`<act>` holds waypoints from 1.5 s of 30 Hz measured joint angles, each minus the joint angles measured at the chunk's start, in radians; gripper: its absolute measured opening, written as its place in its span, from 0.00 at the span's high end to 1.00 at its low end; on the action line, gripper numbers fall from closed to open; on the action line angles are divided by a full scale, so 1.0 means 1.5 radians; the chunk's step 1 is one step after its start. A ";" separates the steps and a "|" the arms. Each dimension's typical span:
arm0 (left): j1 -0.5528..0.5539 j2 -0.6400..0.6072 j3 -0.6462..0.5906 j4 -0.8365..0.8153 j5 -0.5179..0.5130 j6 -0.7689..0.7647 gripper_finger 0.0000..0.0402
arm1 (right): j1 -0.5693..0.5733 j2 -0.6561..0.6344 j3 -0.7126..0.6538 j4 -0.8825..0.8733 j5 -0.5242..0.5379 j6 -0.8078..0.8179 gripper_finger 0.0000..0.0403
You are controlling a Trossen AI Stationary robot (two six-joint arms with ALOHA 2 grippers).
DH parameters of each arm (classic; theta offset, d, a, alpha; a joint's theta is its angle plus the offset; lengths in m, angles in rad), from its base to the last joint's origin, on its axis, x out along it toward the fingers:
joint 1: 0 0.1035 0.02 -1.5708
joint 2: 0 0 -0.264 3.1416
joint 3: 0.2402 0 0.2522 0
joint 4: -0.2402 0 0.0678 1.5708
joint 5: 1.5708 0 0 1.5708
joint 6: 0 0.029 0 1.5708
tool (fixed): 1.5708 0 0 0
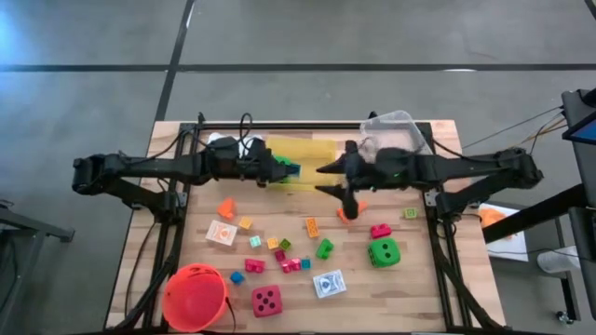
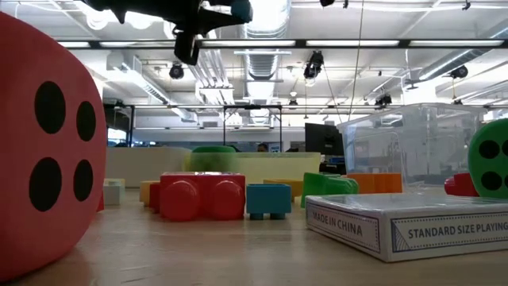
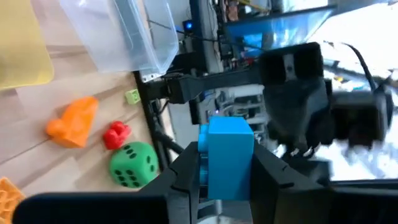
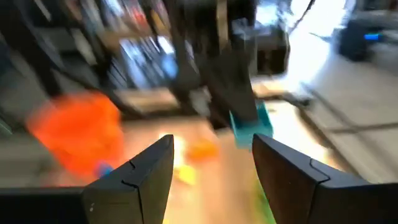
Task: Pick & Place Toys
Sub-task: Put the top blue game piece into the transparent bin
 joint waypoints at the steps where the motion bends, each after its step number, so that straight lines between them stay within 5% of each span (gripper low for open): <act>1: 0.001 0.000 0.000 0.014 -0.003 -0.007 0.80 | 0.006 0.018 0.027 -0.046 0.031 -0.026 0.47; 5: 0.004 0.003 0.000 0.092 -0.010 -0.023 0.80 | 0.014 0.076 0.115 -0.126 0.116 -0.083 0.47; 19: 0.004 0.005 0.000 0.124 0.005 -0.009 0.80 | 0.012 0.127 0.205 -0.111 0.118 -0.142 0.47; 33: 0.003 0.005 0.000 0.124 0.023 0.006 0.80 | 0.010 0.100 0.205 -0.111 0.122 -0.005 0.47; 39: 0.003 0.005 0.000 0.124 0.023 0.009 0.80 | 0.010 0.100 0.205 -0.116 0.108 -0.015 0.47; 45: 0.003 0.005 0.000 0.124 0.023 0.009 0.80 | 0.011 0.107 0.206 -0.109 0.011 -0.042 0.47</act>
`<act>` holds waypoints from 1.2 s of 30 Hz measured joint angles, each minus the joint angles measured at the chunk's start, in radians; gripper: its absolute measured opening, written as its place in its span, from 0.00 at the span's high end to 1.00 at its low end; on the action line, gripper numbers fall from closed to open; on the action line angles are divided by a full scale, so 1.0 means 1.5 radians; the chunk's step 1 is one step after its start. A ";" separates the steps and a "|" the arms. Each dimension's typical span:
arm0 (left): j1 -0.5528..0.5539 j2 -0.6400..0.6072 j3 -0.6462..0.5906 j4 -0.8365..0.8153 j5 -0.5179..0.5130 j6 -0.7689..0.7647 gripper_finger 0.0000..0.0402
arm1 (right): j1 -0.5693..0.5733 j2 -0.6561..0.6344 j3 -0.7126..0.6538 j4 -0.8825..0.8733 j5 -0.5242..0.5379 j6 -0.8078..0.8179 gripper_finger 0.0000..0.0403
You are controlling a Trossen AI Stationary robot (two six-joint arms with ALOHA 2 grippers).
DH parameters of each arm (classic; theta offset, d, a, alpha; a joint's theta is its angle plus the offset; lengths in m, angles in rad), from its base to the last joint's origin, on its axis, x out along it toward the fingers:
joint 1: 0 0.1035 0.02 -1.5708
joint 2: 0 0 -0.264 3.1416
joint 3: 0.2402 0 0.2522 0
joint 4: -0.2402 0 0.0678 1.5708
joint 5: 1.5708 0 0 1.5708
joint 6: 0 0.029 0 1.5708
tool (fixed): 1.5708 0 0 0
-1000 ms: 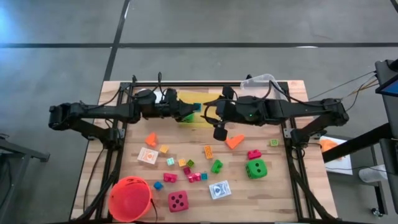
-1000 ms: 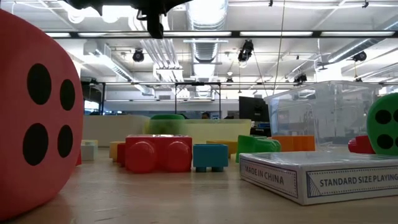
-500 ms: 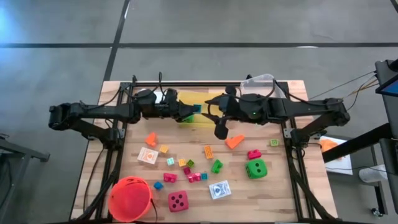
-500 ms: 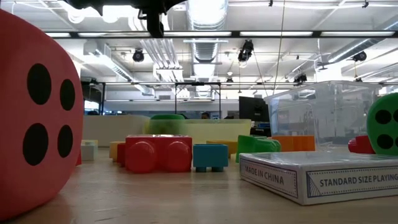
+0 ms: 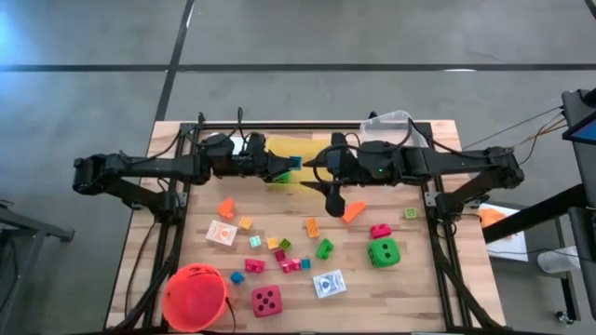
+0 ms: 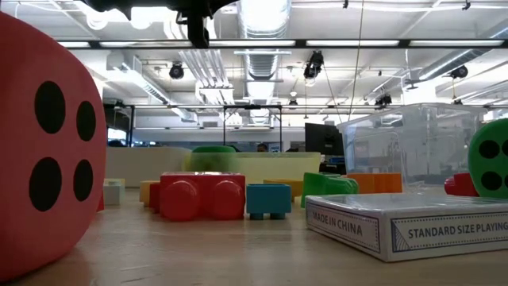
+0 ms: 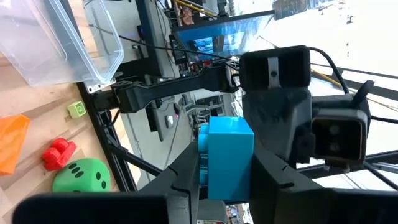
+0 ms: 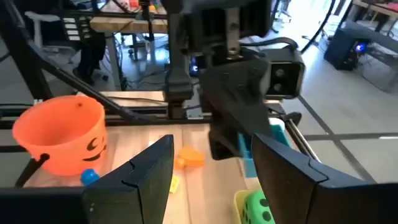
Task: Pick & Place Toys
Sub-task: Put the top blue game piece into the transparent bin
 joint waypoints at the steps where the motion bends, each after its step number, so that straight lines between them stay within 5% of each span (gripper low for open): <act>1: 0.000 0.000 0.000 0.000 0.000 0.000 0.80 | 0.000 0.000 0.000 0.000 0.002 -0.005 0.47; 7: 0.000 0.000 0.000 0.000 0.000 0.000 0.80 | -0.001 -0.015 0.000 -0.001 0.021 -0.078 0.47; 25: 0.000 0.000 0.000 0.029 0.000 0.000 0.80 | 0.000 -0.012 0.001 -0.003 0.019 -0.024 0.47; 36: 0.000 0.000 0.000 0.030 0.000 -0.001 0.80 | 0.001 -0.012 0.001 -0.002 0.016 0.004 0.15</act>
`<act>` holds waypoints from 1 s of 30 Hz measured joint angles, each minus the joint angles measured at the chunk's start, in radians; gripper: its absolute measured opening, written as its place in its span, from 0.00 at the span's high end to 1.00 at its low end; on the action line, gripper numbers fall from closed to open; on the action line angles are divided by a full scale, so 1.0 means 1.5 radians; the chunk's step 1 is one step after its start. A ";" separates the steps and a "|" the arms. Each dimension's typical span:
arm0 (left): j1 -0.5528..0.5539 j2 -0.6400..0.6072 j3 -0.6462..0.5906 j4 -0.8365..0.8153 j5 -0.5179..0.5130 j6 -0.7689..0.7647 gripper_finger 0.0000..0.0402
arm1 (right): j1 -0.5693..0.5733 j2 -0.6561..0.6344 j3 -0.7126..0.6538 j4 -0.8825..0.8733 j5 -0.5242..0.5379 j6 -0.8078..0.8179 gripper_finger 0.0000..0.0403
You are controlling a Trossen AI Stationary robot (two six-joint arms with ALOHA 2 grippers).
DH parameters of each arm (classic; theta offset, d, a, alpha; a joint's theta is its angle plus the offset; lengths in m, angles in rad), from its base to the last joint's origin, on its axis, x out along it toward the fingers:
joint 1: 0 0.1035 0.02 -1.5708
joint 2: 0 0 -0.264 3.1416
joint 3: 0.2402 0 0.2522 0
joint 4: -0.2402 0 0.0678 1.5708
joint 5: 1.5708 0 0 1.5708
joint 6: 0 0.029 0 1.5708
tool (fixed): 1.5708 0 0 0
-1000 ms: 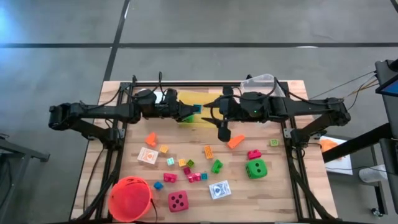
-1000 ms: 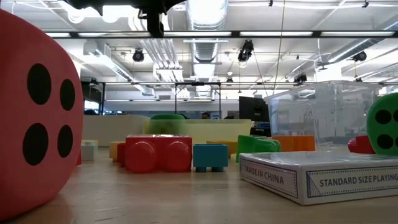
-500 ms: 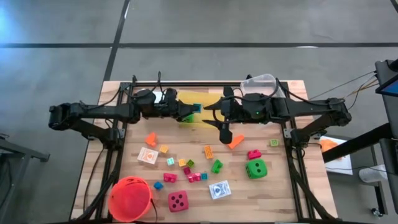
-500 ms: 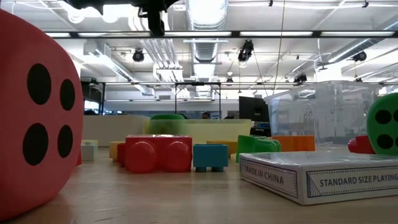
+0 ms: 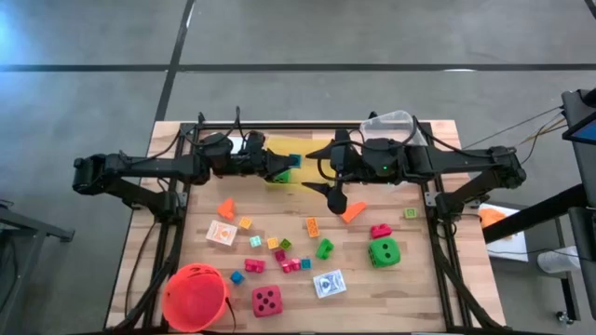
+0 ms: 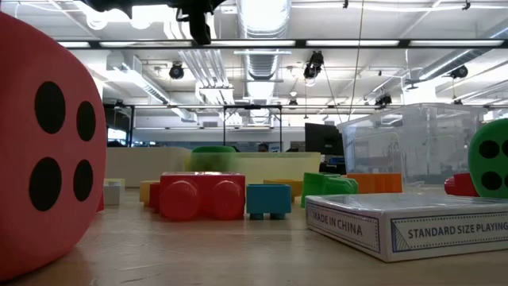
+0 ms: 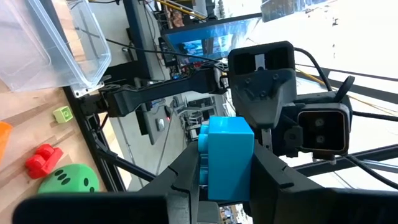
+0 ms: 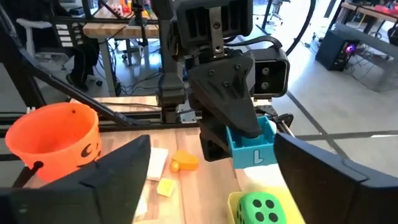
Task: Pick & Place Toys
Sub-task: Put the top blue game piece into the transparent bin
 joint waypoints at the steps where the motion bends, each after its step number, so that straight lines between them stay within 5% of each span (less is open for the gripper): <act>1: 0.000 0.000 0.000 0.000 0.000 0.000 0.80 | 0.000 0.000 0.000 0.000 0.000 -0.007 0.13; 9: 0.001 0.000 0.000 0.003 0.000 -0.002 0.80 | -0.001 0.009 -0.001 0.008 0.074 0.053 0.07; 30: 0.001 0.000 0.000 0.014 0.000 0.011 0.80 | -0.015 0.065 -0.001 0.059 0.068 -0.093 0.07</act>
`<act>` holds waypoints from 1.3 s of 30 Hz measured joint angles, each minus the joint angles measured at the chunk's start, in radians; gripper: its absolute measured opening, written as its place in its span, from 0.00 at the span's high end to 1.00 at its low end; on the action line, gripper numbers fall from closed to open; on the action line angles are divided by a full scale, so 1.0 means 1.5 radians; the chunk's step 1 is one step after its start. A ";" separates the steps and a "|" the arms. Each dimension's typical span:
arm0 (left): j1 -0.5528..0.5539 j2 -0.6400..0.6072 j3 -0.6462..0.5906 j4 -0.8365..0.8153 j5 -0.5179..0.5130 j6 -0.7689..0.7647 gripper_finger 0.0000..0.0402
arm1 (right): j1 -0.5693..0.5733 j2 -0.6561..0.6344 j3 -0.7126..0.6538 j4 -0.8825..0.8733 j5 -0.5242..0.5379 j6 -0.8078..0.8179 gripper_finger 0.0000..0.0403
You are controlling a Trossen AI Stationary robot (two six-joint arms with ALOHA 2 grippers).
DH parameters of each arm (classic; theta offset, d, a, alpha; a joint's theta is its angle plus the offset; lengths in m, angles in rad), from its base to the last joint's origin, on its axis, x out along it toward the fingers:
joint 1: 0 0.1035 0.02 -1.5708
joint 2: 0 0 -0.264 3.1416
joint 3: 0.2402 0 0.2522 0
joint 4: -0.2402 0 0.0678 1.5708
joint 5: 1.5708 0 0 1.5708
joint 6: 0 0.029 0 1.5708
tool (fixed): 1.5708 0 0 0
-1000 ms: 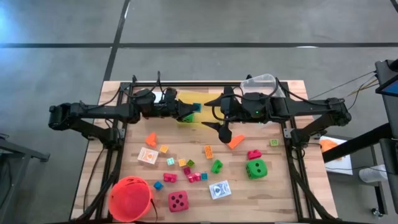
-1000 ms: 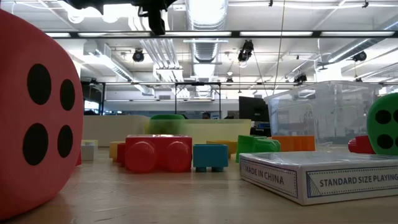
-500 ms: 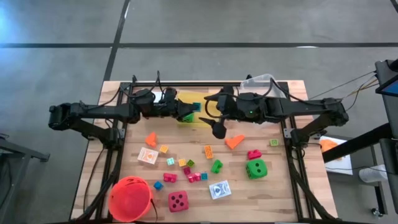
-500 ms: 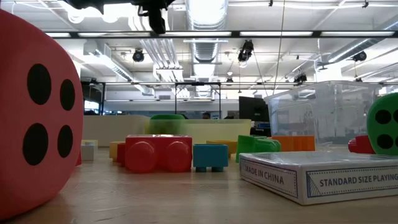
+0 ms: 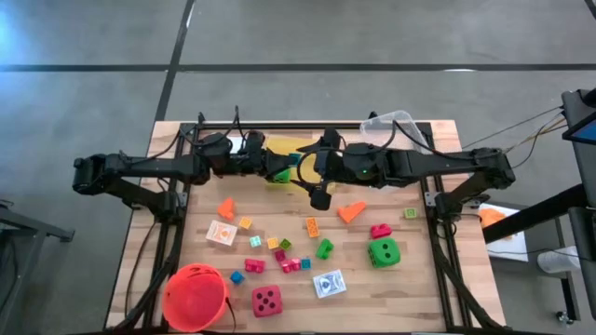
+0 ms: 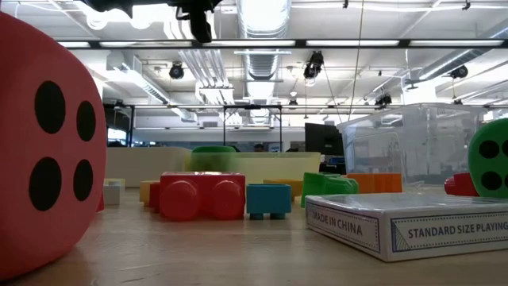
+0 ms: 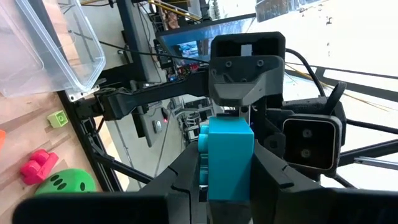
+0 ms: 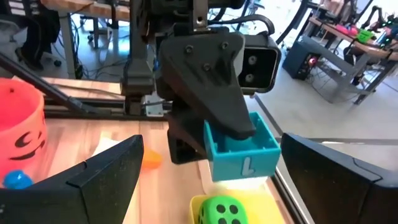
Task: Pick & Place Toys
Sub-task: Put the top blue game piece into the transparent bin
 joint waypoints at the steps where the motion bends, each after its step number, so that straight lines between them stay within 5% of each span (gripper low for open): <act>1: 0.000 0.000 0.000 0.001 0.000 0.000 0.80 | 0.000 0.002 0.000 0.007 0.000 0.001 0.07; 9: 0.000 0.000 0.000 0.002 0.000 0.007 0.80 | -0.003 0.002 0.000 0.026 0.003 0.000 0.11; 19: -0.001 0.000 0.000 0.012 0.006 0.007 0.80 | -0.004 0.002 0.000 0.032 0.004 -0.010 0.45; 26: -0.001 0.000 0.000 0.036 0.024 0.022 0.80 | -0.005 0.001 0.000 0.036 -0.010 -0.033 0.60; 39: -0.001 -0.001 0.000 0.046 0.031 0.020 0.80 | -0.005 0.000 0.000 0.047 -0.027 -0.039 0.65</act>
